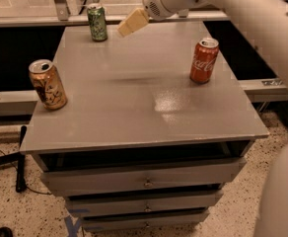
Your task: Pick green can
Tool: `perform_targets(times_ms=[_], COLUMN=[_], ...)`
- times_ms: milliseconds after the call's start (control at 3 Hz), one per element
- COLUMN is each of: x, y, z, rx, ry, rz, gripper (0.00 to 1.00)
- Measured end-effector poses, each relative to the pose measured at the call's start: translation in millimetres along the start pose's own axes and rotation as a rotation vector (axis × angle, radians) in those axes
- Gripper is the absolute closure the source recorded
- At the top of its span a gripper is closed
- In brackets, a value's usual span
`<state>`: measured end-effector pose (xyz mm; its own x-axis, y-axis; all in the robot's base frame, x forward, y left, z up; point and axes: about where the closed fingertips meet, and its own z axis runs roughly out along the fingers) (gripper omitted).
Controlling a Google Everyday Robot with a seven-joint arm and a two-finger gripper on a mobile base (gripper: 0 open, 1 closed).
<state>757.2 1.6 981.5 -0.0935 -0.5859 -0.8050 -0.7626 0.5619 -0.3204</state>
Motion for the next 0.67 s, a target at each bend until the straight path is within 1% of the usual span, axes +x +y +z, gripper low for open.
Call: perform_targets(times_ms=[333,667], x=[5.1,21.2], y=[-17.4,-30.0], z=[50.3,89.2], rx=[0.030,0.064], ry=[-0.016,-0.006], rz=[0.037,0.082], gripper=[0.00,0.00])
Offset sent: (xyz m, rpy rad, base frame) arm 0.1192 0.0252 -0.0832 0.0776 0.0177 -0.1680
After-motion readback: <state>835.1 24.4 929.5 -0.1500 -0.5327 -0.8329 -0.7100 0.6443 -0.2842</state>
